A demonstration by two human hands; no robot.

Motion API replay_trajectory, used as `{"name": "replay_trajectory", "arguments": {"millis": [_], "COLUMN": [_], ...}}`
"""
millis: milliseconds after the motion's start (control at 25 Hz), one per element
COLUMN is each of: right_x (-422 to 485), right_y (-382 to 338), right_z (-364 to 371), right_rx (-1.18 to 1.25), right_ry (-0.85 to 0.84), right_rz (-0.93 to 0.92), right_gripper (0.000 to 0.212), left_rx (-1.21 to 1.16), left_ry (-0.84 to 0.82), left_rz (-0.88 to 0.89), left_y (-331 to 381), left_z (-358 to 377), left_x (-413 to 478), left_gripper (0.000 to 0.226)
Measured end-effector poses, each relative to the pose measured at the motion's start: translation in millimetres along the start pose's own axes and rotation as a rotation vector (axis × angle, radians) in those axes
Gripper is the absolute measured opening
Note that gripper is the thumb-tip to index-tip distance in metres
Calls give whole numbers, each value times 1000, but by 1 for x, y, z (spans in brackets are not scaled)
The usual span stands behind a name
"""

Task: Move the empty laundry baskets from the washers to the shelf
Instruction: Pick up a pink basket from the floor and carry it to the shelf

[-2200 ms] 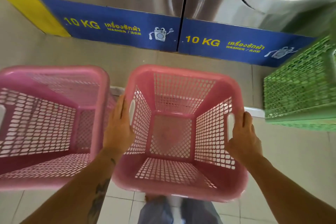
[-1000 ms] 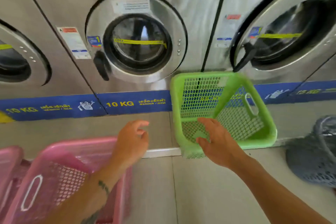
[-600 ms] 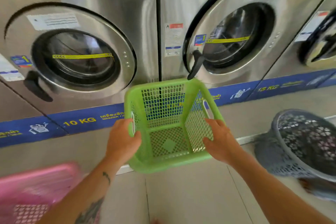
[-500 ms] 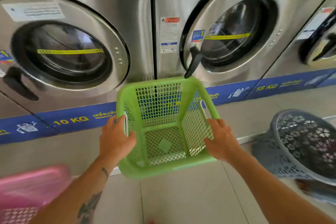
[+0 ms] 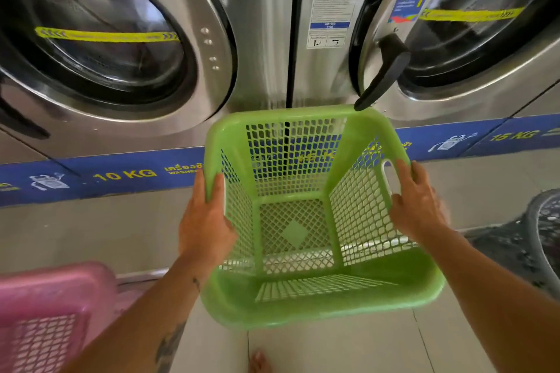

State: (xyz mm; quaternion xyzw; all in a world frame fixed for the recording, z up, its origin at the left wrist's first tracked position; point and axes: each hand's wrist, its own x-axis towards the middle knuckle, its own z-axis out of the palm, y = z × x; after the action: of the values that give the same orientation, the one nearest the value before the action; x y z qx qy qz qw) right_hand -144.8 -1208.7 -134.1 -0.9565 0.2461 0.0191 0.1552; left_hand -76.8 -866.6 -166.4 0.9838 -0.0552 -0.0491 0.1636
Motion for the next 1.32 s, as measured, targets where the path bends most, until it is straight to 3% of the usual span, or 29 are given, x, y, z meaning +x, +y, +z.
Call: {"name": "replay_trajectory", "arguments": {"millis": [160, 360, 560, 800, 1080, 1320], "right_x": [-11, -49, -126, -189, -200, -194], "right_y": [8, 18, 49, 91, 111, 118], "right_z": [0, -4, -1, 1, 69, 127], "right_rx": [-64, -53, -81, -80, -89, -103], "right_ry": [-6, -4, -33, -84, -213, -221], "right_rz": [26, 11, -78, -184, -142, -112], "right_gripper": [94, 90, 89, 89, 85, 91], "left_rx": [-8, 114, 177, 200, 167, 145], "left_ry": [39, 113, 147, 22, -106, -53], "left_rz": [10, 124, 109, 71, 9, 4], "left_y": [1, -9, -22, -22, -43, -61], "left_z": [-1, -1, -6, -2, 65, 117], "left_x": [-4, -35, -116, -200, -230, -238], "left_gripper": [89, 89, 85, 83, 78, 78]}}
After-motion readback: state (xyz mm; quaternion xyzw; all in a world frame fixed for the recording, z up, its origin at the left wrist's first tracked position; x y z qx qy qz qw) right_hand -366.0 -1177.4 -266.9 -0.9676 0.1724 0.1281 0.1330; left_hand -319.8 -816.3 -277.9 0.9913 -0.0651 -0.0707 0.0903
